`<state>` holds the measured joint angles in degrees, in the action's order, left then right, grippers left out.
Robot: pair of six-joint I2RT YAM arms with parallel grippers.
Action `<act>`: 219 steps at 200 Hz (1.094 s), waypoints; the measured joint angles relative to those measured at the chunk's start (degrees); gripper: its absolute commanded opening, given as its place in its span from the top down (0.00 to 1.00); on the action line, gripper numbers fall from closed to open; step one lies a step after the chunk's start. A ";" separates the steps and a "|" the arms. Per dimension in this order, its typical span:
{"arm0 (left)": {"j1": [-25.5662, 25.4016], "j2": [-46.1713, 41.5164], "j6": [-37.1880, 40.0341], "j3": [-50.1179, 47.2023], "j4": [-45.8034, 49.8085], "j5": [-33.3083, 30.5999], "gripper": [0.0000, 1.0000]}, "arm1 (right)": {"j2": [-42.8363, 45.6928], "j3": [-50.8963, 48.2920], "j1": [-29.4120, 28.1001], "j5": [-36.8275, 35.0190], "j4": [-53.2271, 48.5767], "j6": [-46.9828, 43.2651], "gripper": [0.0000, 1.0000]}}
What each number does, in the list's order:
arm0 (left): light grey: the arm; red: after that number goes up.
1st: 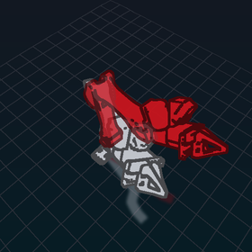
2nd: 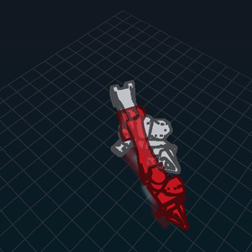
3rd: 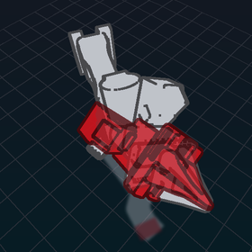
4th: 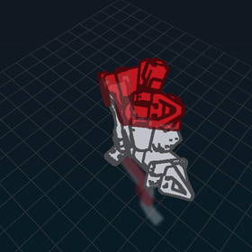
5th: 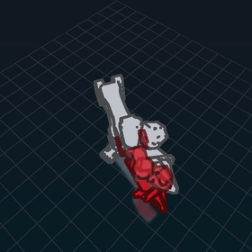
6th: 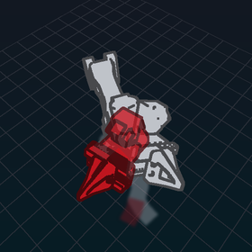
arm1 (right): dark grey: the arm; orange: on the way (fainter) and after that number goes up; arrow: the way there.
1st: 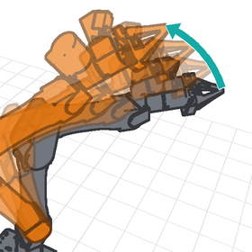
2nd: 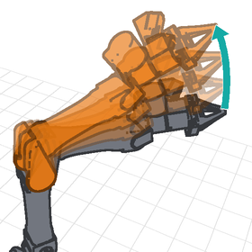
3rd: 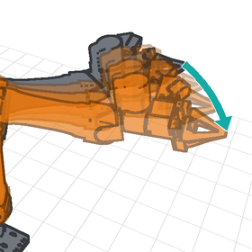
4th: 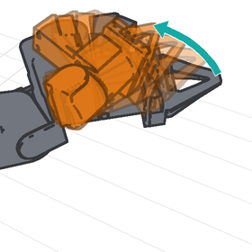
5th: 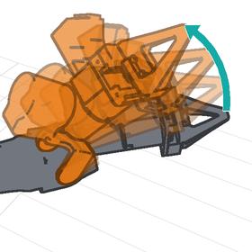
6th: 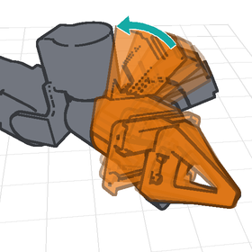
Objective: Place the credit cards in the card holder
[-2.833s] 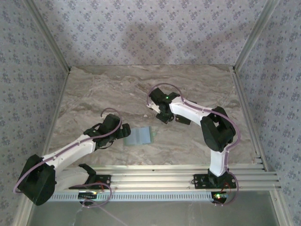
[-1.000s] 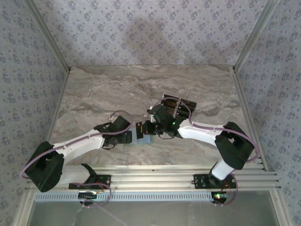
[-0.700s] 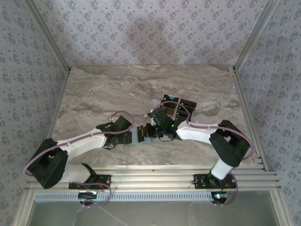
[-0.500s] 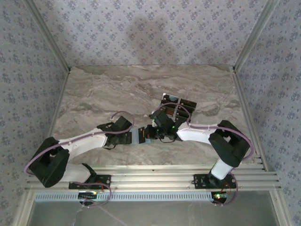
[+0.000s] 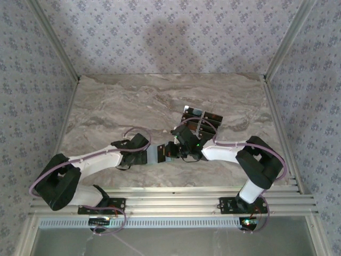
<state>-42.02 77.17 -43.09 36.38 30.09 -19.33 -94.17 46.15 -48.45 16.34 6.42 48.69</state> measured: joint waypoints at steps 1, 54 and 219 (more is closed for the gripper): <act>0.00 0.00 -0.04 0.00 0.00 -0.02 0.04 | 0.00 0.00 0.00 0.02 0.00 0.00 1.00; 0.00 0.20 -0.09 -0.13 -0.04 -0.02 0.04 | 0.02 0.00 0.48 1.11 0.94 0.02 1.00; 0.00 -2.95 1.51 4.37 1.68 -0.87 0.01 | -0.02 0.00 2.38 3.30 4.74 1.07 1.00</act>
<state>-42.02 74.22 -41.58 40.75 31.77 -20.21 -94.19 46.15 -46.06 19.64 11.16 49.76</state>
